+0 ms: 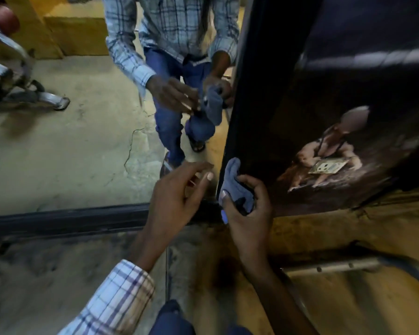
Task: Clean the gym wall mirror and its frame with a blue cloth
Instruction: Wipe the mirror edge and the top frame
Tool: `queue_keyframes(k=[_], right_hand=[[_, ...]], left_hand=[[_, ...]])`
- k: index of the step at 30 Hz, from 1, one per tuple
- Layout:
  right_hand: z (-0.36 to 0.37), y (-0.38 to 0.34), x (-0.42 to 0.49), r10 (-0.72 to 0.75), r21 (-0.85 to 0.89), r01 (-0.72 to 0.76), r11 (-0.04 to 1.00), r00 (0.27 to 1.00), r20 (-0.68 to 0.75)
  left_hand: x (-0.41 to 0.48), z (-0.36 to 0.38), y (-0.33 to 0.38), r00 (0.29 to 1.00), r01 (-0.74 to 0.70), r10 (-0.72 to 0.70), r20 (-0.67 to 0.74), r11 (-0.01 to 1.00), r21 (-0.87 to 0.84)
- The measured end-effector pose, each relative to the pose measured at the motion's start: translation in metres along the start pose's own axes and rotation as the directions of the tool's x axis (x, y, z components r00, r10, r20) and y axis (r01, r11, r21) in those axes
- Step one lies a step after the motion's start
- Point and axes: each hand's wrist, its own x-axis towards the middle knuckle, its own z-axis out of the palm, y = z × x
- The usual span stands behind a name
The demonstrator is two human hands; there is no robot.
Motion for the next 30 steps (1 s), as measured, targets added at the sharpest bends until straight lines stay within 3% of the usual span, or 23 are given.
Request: queue_keyframes(k=[4, 7, 10, 15, 23, 30], right_hand=[[-0.018, -0.128, -0.015, 0.025, 0.060, -0.032, 0.998, 0.994, 0.105], [-0.033, -0.217, -0.033, 0.055, 0.122, -0.090, 0.989, 0.963, 0.265], [-0.049, -0.297, -0.054, 0.033, 0.181, -0.109, 0.977, 0.925, 0.379], [-0.074, -0.403, -0.081, 0.037, 0.306, -0.177, 0.935, 0.910, 0.413], [-0.093, -0.481, -0.125, 0.153, 0.269, -0.257, 0.928, 0.923, 0.353], [-0.076, -0.497, -0.158, 0.509, 0.223, -0.564, 0.795, 0.820, 0.260]], left_hand=[[0.010, -0.067, 0.102, 0.993, 0.116, -0.115, 0.017, 0.967, -0.229], [0.015, -0.121, 0.176, 0.983, 0.174, -0.182, 0.009, 0.926, -0.335], [0.016, -0.171, 0.242, 0.975, 0.201, -0.221, -0.014, 0.910, -0.363], [0.015, -0.237, 0.339, 0.960, 0.254, -0.280, -0.021, 0.896, -0.364], [-0.010, -0.291, 0.413, 0.945, 0.300, -0.326, -0.017, 0.888, -0.347], [-0.043, -0.325, 0.415, 0.922, 0.368, -0.387, 0.014, 0.864, -0.342]])
